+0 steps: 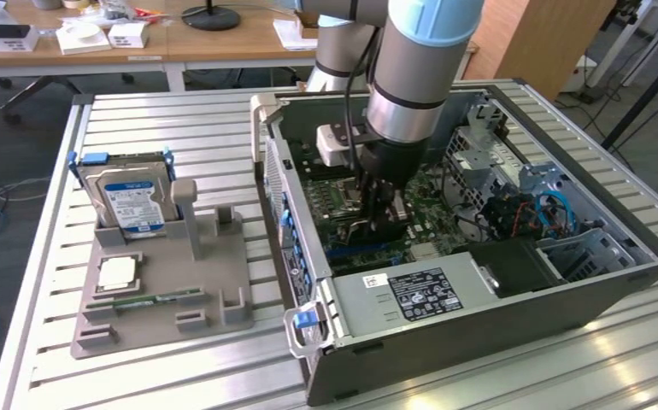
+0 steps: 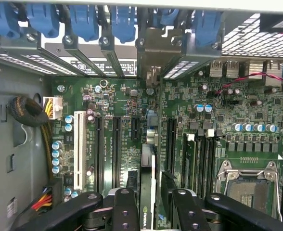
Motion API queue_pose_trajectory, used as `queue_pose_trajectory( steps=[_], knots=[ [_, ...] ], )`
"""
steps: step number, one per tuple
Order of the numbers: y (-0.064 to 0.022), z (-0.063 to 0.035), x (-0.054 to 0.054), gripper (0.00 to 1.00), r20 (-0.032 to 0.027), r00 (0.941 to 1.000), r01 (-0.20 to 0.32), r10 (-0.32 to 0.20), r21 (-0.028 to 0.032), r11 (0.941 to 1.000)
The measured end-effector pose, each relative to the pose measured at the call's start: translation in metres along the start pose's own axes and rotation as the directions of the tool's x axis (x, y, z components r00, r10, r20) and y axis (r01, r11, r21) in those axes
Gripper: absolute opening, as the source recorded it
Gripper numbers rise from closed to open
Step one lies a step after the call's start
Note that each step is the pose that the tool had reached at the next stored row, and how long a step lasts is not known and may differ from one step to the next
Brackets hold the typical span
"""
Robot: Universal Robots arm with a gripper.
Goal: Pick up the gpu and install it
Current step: 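Insert the gpu into the slot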
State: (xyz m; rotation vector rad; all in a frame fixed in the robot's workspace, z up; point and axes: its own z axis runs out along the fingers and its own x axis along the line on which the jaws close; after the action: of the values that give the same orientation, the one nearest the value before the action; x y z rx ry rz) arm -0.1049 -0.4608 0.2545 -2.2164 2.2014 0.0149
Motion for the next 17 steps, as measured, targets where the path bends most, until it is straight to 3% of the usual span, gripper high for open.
queue_pose_trajectory(
  steps=[7, 17],
  knots=[
    [-0.0002, -0.0183, 0.000, 0.34, 0.0000, 1.0000, 0.000, 0.000, 0.0001, 1.0000],
    [-0.0005, -0.0621, -0.001, 0.34, 0.0000, 1.0000, 0.000, 0.000, 0.0002, 1.0000]
  ],
)
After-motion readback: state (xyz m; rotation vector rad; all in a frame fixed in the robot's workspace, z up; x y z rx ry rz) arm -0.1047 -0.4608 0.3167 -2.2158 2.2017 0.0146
